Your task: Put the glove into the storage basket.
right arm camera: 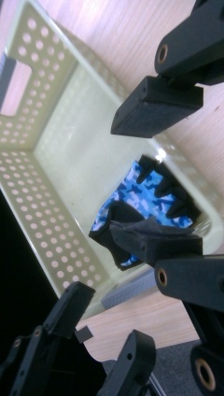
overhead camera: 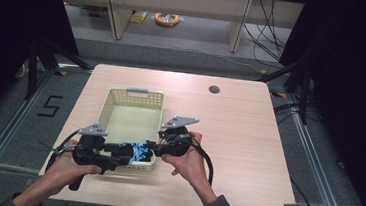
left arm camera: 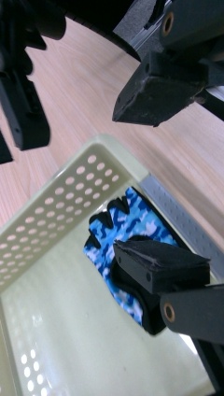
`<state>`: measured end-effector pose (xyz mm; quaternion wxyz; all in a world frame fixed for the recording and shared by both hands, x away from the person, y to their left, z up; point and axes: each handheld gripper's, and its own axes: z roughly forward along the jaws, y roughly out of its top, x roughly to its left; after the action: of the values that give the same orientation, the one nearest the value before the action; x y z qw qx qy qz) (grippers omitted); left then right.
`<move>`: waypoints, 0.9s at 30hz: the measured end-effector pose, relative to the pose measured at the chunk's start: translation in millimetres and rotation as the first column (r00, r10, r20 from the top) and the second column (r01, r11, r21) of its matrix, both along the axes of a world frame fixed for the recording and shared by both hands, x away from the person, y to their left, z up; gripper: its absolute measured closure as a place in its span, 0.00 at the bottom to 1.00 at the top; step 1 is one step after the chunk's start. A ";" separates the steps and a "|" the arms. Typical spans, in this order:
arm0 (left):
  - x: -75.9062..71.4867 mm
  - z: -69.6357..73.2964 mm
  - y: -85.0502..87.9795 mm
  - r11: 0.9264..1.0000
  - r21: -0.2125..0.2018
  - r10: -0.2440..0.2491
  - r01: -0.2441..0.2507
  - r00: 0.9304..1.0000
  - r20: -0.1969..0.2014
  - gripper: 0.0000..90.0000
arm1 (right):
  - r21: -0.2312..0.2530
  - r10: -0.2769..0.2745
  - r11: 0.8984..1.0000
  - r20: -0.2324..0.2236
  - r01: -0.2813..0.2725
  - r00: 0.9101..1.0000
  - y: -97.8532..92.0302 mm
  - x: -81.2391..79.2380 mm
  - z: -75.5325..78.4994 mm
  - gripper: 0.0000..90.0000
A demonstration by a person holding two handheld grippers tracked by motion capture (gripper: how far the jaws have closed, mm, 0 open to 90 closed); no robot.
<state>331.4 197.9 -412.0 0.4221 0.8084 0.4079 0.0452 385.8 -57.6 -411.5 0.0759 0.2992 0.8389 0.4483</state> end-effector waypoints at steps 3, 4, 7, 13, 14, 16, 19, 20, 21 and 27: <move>-4.8 -1.3 -7.2 1.000 -0.017 -0.003 0.004 1.000 0.025 0.33 | 0.006 -0.013 1.000 0.014 0.013 1.000 -11.0 -4.9 2.3 0.49; -6.2 -1.7 -9.2 1.000 -0.022 -0.001 0.002 0.999 0.034 0.32 | 0.007 -0.010 1.000 0.018 0.010 1.000 -14.9 -6.1 2.5 0.48; -8.9 -2.8 -15.7 0.999 -0.029 -0.025 0.026 0.999 0.040 0.29 | 0.011 -0.062 0.998 0.002 0.062 0.998 -24.5 -15.3 3.4 0.47; -13.6 -7.2 -28.7 0.997 -0.052 -0.047 0.051 0.996 0.069 0.26 | 0.036 -0.079 0.996 0.025 0.078 0.997 -42.2 -23.1 0.6 0.46; -15.1 -7.9 -30.8 0.997 -0.041 -0.056 0.058 0.996 0.066 0.26 | 0.027 -0.073 0.997 0.042 0.071 0.996 -45.4 -23.1 0.7 0.46; -16.6 -10.1 -34.3 0.996 -0.045 -0.068 0.071 0.995 0.066 0.26 | 0.032 -0.094 0.995 0.026 0.093 0.995 -51.2 -26.4 0.4 0.46; -18.4 -12.5 -38.2 0.995 -0.047 -0.081 0.085 0.994 0.074 0.25 | 0.036 -0.101 0.994 0.029 0.100 0.994 -56.6 -28.3 -1.2 0.46; -19.0 -13.5 -39.9 0.995 -0.045 -0.080 0.084 0.994 0.079 0.25 | 0.037 -0.101 0.994 0.018 0.100 0.995 -58.0 -29.5 -1.4 0.45; -19.2 -14.5 -41.3 0.995 -0.051 -0.087 0.091 0.994 0.073 0.25 | 0.039 -0.111 0.993 0.018 0.110 0.994 -59.5 -30.6 -1.6 0.45; -22.0 -17.3 -47.3 0.992 -0.080 -0.087 0.095 0.992 0.095 0.25 | 0.036 -0.111 0.993 0.012 0.111 0.994 -67.8 -35.5 -6.0 0.44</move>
<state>309.5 150.6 -429.2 0.4755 0.8048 0.3524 0.0455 350.3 -125.5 -417.6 0.1012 0.3435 0.8125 0.4601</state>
